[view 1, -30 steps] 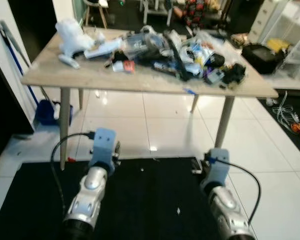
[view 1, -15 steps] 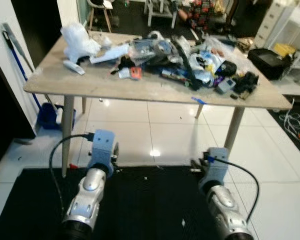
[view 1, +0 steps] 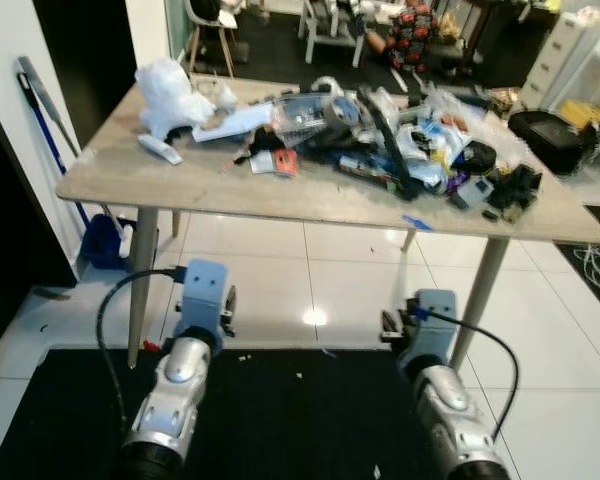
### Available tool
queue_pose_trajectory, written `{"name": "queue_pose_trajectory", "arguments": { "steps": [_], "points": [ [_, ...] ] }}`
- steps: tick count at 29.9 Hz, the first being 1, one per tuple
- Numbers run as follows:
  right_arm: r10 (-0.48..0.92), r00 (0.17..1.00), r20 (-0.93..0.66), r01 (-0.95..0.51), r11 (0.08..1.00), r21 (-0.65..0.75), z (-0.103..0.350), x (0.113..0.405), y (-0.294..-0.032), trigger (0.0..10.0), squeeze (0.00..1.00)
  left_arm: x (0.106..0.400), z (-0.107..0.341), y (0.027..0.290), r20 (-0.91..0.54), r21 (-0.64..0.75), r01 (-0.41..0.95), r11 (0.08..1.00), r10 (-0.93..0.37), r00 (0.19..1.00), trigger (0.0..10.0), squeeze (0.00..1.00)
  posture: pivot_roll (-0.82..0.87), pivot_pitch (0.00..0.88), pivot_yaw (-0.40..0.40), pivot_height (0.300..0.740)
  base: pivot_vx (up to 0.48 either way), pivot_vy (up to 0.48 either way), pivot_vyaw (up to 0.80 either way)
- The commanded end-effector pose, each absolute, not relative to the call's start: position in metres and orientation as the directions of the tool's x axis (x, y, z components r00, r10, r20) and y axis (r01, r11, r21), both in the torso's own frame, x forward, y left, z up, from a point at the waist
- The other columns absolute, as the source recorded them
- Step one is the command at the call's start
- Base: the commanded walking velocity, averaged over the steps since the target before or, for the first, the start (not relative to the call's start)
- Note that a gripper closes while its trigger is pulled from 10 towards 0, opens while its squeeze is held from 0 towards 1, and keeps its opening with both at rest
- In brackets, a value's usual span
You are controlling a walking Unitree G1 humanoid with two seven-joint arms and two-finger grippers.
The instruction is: Picking trash to rubbish bin
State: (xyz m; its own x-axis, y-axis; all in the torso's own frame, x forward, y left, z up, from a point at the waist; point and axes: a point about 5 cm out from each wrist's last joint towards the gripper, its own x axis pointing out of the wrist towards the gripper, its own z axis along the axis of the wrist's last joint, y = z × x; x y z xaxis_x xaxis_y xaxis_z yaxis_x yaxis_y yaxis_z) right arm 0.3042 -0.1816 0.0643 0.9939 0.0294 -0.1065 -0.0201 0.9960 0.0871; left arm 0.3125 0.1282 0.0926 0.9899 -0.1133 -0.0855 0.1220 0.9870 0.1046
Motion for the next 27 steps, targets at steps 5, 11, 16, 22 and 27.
{"name": "queue_pose_trajectory", "arguments": {
  "steps": [5, 11, 16, 22, 27],
  "points": [
    [0.049, 0.991, -0.125, -0.039, 0.996, 0.086, 0.059, 0.303, -0.179, 10.0, 0.00, 0.310, 0.089, 0.129, -0.097, 0.098, 0.119, 0.988, -0.109, 0.989, 10.0, 0.00, -0.04, 0.039, -0.112, 0.740, 0.286, 0.000, 0.00],
    [0.089, 0.992, -0.085, -0.085, 0.995, 0.059, 0.066, 0.305, -0.174, 10.0, 0.00, 0.310, 0.090, 0.130, -0.092, 0.099, 0.113, 0.989, -0.104, 0.990, 10.0, 0.00, -0.04, 0.037, -0.113, 0.740, 0.287, 0.000, 0.07],
    [0.099, 0.993, -0.068, -0.096, 0.994, 0.046, 0.069, 0.307, -0.172, 10.0, 0.00, 0.311, 0.092, 0.132, -0.085, 0.097, 0.111, 0.989, -0.103, 0.991, 10.0, 0.00, -0.04, 0.036, -0.113, 0.740, 0.287, 0.000, 0.77],
    [0.074, 0.995, -0.066, -0.070, 0.995, 0.066, 0.068, 0.307, -0.174, 10.0, 0.00, 0.312, 0.093, 0.132, -0.082, 0.098, 0.109, 0.989, -0.101, 0.992, 10.0, 0.00, -0.04, 0.036, -0.114, 0.740, 0.286, 0.000, 0.27],
    [0.069, 0.996, -0.063, -0.065, 0.995, 0.069, 0.068, 0.306, -0.176, 10.0, 0.00, 0.311, 0.093, 0.131, -0.083, 0.098, 0.114, 0.989, -0.106, 0.991, 10.0, 0.00, -0.04, 0.038, -0.112, 0.740, 0.286, 0.000, 0.00]
  ]
}}
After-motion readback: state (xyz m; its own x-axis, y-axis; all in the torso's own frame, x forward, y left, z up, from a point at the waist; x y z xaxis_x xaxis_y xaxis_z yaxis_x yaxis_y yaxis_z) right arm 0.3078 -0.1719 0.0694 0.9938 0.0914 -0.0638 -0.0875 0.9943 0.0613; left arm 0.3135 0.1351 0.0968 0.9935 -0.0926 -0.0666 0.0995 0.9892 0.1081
